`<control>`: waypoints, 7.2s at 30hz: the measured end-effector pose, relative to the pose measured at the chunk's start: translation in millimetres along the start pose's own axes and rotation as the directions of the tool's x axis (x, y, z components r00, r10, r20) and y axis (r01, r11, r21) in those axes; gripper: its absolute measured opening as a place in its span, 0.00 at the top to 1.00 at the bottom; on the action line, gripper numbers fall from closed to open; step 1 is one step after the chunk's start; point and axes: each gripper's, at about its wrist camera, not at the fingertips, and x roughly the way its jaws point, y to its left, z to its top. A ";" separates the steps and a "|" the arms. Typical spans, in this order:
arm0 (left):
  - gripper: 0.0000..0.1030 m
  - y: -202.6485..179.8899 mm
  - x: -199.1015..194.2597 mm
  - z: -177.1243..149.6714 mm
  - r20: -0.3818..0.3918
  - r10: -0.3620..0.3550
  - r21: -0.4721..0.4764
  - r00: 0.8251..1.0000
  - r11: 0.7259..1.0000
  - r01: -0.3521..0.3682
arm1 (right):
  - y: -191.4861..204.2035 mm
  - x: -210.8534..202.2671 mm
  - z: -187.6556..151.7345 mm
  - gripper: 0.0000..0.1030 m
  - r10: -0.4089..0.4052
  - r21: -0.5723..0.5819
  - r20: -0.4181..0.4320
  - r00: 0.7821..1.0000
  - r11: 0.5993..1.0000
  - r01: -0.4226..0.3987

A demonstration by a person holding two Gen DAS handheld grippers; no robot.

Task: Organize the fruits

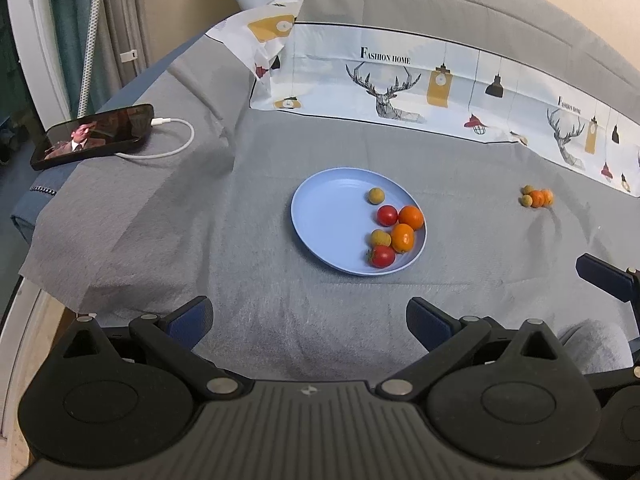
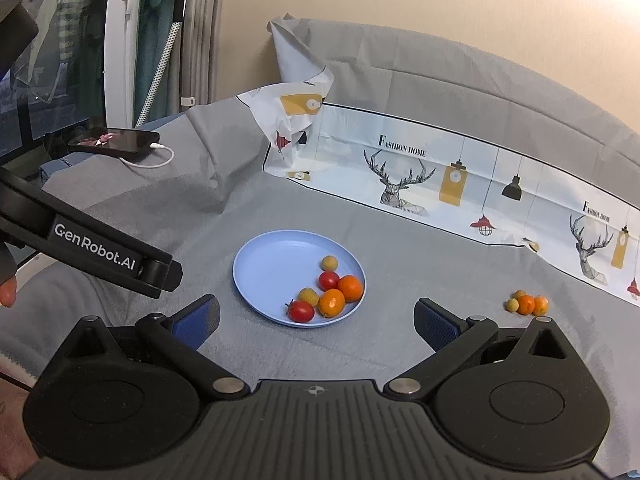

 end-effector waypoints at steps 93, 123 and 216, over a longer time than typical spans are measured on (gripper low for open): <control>0.74 -345.5 251.4 159.0 -0.195 -0.217 0.396 0.957 0.875 0.279 | -396.2 238.2 -124.0 0.64 -0.615 0.535 -0.346 0.708 0.491 0.688; 0.74 -75.3 -5.0 43.6 0.014 -0.009 0.210 1.000 0.978 0.005 | -69.5 -0.5 -8.6 0.64 -0.051 0.228 0.009 0.999 0.973 0.048; 0.74 -3.9 133.5 95.1 -0.147 -0.018 -0.032 0.989 0.999 0.014 | -33.0 126.6 19.2 0.64 0.020 0.068 -0.175 0.984 0.998 -0.008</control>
